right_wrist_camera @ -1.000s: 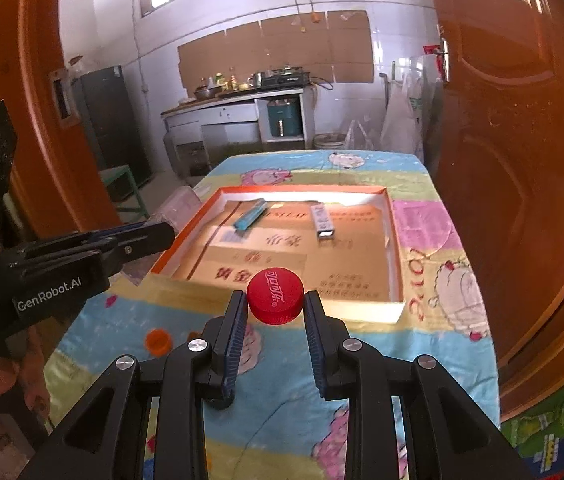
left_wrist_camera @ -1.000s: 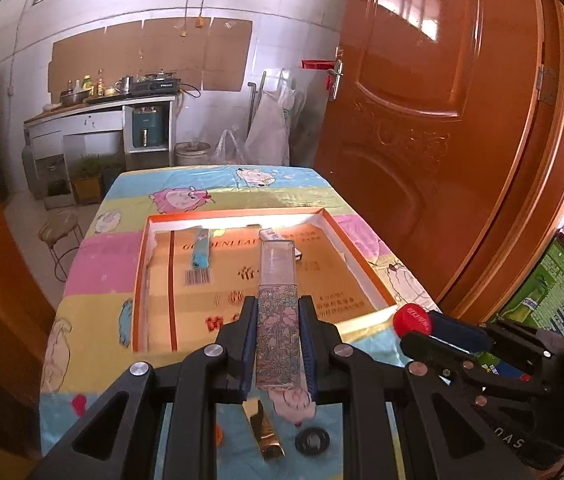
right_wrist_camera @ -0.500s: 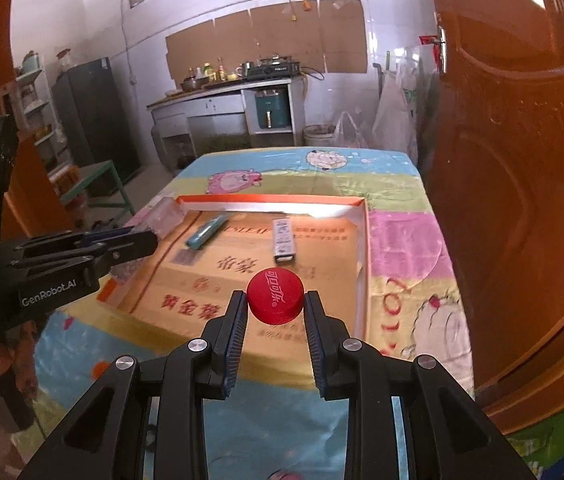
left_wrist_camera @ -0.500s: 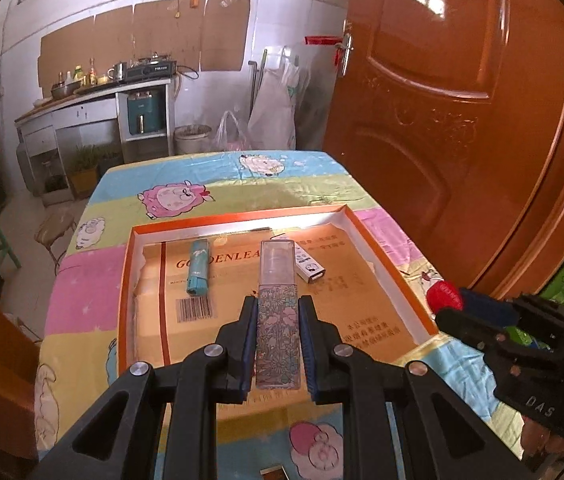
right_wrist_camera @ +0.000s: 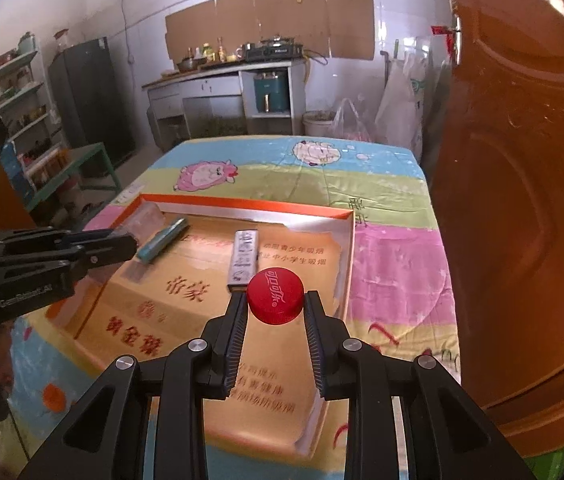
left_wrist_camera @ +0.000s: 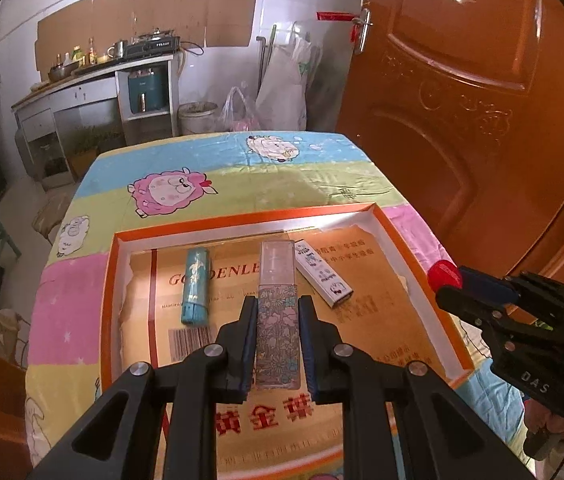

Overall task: Organize rigid objects
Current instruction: 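Carry the clear tube and red cap over the tray and lower them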

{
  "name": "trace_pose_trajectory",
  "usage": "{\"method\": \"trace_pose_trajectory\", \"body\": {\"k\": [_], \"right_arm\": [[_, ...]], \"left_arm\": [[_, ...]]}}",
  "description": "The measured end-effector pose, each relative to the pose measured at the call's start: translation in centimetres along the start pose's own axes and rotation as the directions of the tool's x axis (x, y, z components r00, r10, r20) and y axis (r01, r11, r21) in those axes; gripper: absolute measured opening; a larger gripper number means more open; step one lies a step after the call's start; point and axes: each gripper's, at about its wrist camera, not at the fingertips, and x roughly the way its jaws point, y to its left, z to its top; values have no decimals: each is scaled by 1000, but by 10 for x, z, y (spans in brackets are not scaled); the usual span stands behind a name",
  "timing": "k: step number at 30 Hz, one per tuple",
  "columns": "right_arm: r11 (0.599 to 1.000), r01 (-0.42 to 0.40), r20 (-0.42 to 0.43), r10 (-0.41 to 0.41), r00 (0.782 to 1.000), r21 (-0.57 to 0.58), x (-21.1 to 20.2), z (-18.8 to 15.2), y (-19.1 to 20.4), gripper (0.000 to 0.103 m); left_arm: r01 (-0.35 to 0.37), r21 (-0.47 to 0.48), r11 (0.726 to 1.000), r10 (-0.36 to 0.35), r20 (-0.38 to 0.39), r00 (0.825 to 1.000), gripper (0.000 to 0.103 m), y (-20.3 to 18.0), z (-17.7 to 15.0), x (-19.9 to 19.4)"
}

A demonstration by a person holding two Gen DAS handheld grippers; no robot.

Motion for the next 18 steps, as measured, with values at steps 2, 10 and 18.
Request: {"method": "trace_pose_trajectory", "body": {"k": [2,10,18], "right_arm": [[1000,-1,-16,1,1000,-12,10,5,-2,29],[999,-29,-84,25,996,-41,47,19,-6,29],[996,-39,-128,29,991,-75,70,31,-5,29]], "left_arm": [[-5,0,1000,5,-17,1000,20,2,4,7],[-10,-8,1000,9,-81,997,20,11,16,36],[-37,17,999,38,-123,992,20,7,21,59]]}}
